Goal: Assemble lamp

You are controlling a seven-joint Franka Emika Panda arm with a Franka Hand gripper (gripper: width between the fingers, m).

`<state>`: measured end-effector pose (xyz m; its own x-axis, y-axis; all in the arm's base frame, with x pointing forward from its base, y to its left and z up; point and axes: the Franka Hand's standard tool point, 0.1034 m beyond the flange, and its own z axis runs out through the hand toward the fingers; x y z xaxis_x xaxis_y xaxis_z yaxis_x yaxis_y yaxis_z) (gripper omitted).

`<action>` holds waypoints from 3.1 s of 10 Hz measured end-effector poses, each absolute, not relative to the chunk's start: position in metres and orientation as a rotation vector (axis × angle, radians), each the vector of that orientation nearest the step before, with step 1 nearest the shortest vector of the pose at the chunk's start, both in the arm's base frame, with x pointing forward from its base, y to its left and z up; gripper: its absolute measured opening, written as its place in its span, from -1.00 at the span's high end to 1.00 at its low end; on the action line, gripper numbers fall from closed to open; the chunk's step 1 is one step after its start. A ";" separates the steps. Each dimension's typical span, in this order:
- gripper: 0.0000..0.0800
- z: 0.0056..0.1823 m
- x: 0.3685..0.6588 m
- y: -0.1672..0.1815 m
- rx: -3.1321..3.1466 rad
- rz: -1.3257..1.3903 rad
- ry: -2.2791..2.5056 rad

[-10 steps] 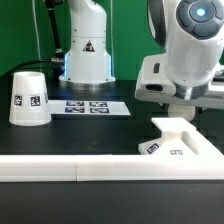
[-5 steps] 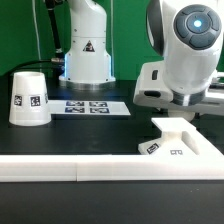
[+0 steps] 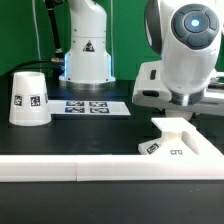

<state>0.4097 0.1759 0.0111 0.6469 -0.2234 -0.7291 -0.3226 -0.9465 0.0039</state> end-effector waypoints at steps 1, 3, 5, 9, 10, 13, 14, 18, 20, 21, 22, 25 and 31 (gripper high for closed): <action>-0.44 0.015 0.413 0.170 -2.729 1.182 0.441; -0.44 0.043 0.430 0.150 -2.695 1.189 0.410; -0.44 0.073 0.453 0.133 -2.656 1.187 0.359; -0.44 0.082 0.475 0.124 -2.679 1.085 0.356; -0.44 0.081 0.481 0.124 -2.701 1.024 0.366; -0.44 0.084 0.498 0.111 -2.843 0.668 0.266; -0.44 0.094 0.507 0.105 -2.894 0.550 0.225; -0.44 0.114 0.537 0.096 -2.982 0.086 0.114; -0.44 0.112 0.543 0.094 -2.991 -0.099 0.121; -0.44 0.112 0.544 0.092 -2.998 -0.236 0.084; -0.44 0.116 0.543 0.087 -3.017 -0.367 -0.064; -0.44 0.136 0.560 0.082 -2.993 -0.666 -0.189; -0.44 0.145 0.579 0.082 -2.994 -0.652 -0.257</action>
Offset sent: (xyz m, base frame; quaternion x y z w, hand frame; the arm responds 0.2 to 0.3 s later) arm 0.0364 -0.0332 0.0639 0.0088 -0.0410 -0.0506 0.9978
